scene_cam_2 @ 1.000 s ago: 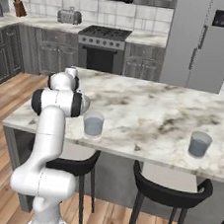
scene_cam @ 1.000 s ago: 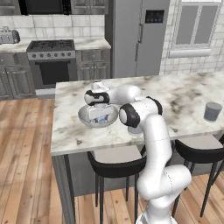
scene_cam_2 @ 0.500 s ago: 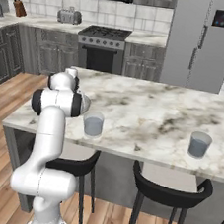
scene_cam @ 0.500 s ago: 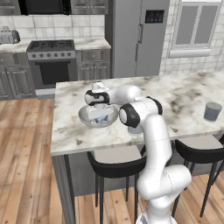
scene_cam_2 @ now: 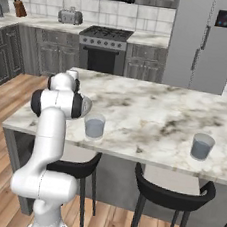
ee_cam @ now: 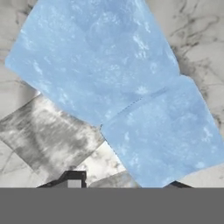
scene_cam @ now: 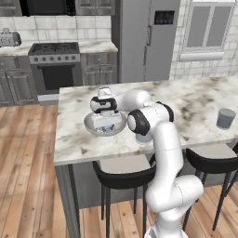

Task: There are four ice cubes in the ice bowl. Place two ice cubes in each glass of water.

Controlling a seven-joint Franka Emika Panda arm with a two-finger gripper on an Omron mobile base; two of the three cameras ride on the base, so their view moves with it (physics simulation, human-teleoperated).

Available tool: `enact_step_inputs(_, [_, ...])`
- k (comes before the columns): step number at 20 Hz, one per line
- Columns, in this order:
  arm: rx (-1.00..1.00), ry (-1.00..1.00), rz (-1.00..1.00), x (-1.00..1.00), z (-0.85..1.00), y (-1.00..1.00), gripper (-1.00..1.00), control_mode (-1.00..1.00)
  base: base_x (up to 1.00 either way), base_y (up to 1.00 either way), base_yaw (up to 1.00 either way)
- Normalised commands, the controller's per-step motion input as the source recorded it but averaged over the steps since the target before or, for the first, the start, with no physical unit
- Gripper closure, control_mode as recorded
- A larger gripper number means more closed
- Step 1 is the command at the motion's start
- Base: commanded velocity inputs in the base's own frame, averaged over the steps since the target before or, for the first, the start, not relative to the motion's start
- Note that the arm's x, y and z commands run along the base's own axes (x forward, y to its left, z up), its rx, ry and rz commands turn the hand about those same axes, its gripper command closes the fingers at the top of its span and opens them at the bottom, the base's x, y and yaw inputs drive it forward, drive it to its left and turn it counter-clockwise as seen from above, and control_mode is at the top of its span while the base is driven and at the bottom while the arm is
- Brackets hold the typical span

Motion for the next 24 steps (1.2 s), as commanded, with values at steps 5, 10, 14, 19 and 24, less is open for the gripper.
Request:
enact_step_inputs(5, [0.00, 0.00, -0.04, -0.11, 0.07, -0.09, 1.00, -1.00, 0.00, 0.00, 0.00])
enact_step_inputs(10, [0.00, 0.00, -0.03, -0.05, 0.33, -0.15, 1.00, -1.00, 0.00, 0.00, 0.00])
enact_step_inputs(14, [0.00, -0.01, -0.02, 0.00, 0.43, -0.18, 1.00, -1.00, 0.00, 0.00, 0.00])
enact_step_inputs(19, [0.00, -0.03, -0.02, 0.00, 0.51, -0.09, 1.00, -1.00, 0.00, 0.00, 0.00])
enact_step_inputs(24, [0.00, -0.10, -0.02, -0.16, 0.54, -0.15, 1.00, -1.00, 0.00, 0.00, 0.00])
